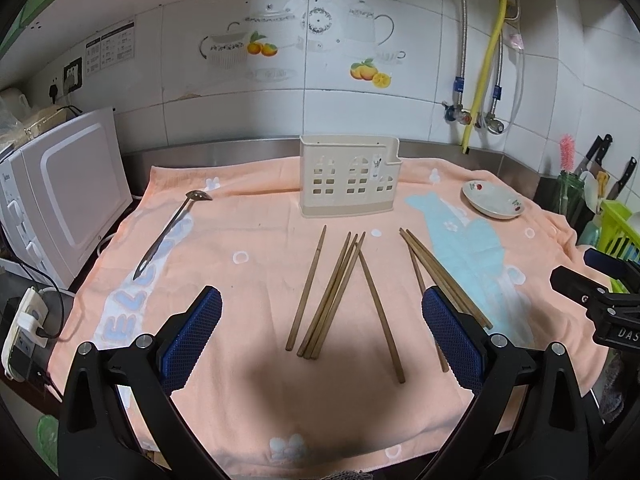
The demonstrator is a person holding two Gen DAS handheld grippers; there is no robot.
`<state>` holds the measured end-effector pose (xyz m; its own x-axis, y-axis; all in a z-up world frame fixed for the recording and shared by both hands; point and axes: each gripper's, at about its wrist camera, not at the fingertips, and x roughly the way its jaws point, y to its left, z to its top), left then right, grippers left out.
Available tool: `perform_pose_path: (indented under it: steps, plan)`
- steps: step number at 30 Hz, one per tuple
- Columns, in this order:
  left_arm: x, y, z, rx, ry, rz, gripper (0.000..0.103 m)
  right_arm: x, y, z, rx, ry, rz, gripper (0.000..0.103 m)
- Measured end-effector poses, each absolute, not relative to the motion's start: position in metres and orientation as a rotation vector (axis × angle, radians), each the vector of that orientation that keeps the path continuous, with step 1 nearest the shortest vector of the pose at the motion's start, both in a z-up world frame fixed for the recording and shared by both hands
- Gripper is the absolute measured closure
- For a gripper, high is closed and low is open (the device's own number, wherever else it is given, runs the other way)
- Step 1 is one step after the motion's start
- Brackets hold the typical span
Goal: Organize utensils
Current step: 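Lower the right tool onto a wooden chopstick and close its fingers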
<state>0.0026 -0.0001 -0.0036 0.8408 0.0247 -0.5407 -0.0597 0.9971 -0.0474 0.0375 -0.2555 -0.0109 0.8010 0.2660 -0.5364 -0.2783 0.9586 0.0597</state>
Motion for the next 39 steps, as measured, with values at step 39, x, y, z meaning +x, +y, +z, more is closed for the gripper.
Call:
perform_pose_path:
  steps: [39]
  plan:
    - [0.034,0.019,-0.048,-0.098,0.715,0.059,0.005,0.07,-0.234,-0.056,-0.07,0.687,0.319,0.006]
